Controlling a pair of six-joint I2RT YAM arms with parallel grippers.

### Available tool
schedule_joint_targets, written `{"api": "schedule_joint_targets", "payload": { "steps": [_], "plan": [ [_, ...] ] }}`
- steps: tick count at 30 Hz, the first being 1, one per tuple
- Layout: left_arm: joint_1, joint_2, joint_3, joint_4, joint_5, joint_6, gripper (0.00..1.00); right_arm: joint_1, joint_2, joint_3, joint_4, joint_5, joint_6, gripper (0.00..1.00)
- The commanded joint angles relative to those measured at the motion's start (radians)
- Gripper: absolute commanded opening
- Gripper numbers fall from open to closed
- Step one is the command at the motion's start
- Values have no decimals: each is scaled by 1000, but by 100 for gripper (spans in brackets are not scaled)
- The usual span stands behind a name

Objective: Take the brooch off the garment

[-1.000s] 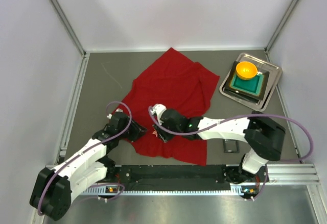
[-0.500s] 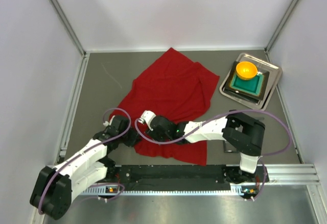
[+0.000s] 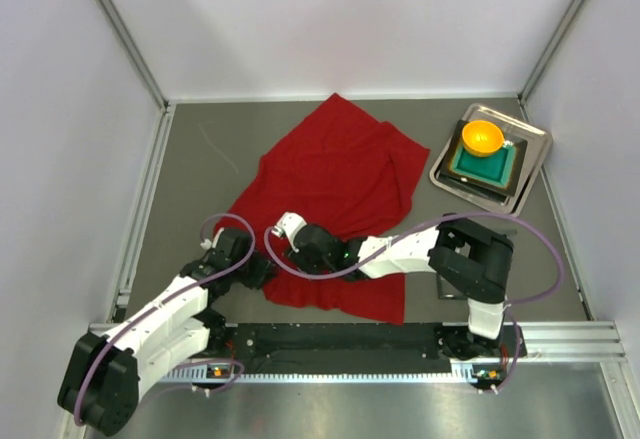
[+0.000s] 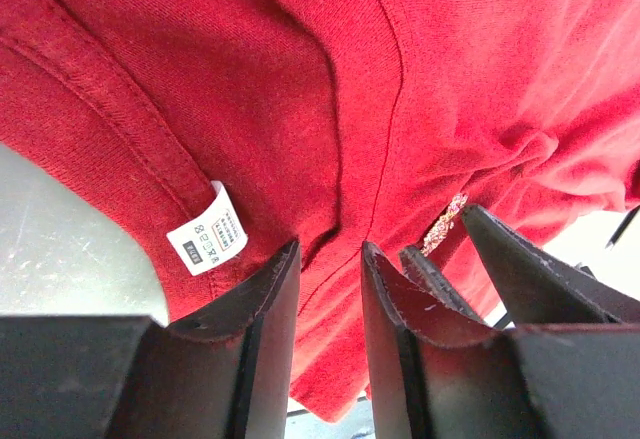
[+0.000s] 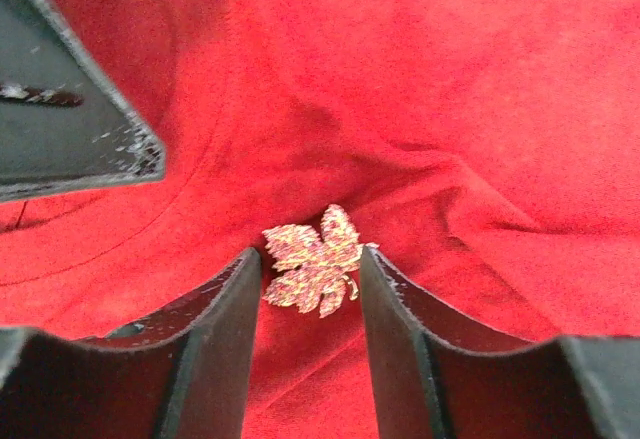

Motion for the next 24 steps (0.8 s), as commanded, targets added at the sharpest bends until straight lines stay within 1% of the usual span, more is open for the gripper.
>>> {"api": "schedule_joint_targets", "payload": {
  "steps": [1,2,3,4,5,7,10,11,14,16,17,19,21,22,23,24],
  "plan": [
    [6,-11,10,-29,-24,50,36,-55,-19,-58,95,-81,97,41],
    [6,-10,18,-26,-25,70,36,-66,-39,-81,111,-120,120,39],
    [6,-5,25,-26,-30,90,36,-73,-46,-87,126,-142,131,35],
    [6,-4,44,-25,-30,131,37,-85,-55,-92,134,-159,146,32],
    [6,-4,53,-20,-25,154,38,-89,-65,-98,137,-188,153,30],
    [4,5,87,7,-7,232,43,-107,-73,-101,151,-238,169,28],
    [4,30,134,47,41,318,46,-130,-73,-81,137,-321,185,24],
    [6,41,148,49,70,343,46,-138,-73,-75,135,-363,192,22],
    [6,88,209,35,97,415,46,-168,-72,-61,123,-444,211,20],
    [4,117,240,34,134,449,44,-184,-78,-71,140,-472,231,20],
    [4,127,248,35,142,455,41,-202,-79,-81,158,-508,240,20],
    [4,140,257,40,160,467,38,-222,-84,-98,184,-542,267,18],
    [4,145,256,56,170,467,38,-230,-93,-114,192,-546,262,20],
    [4,144,246,64,180,454,39,-230,-96,-117,189,-542,255,23],
    [4,147,237,78,194,438,41,-230,-105,-121,185,-541,257,33],
    [4,157,223,130,206,422,42,-230,-113,-121,168,-538,258,35]
  ]
}}
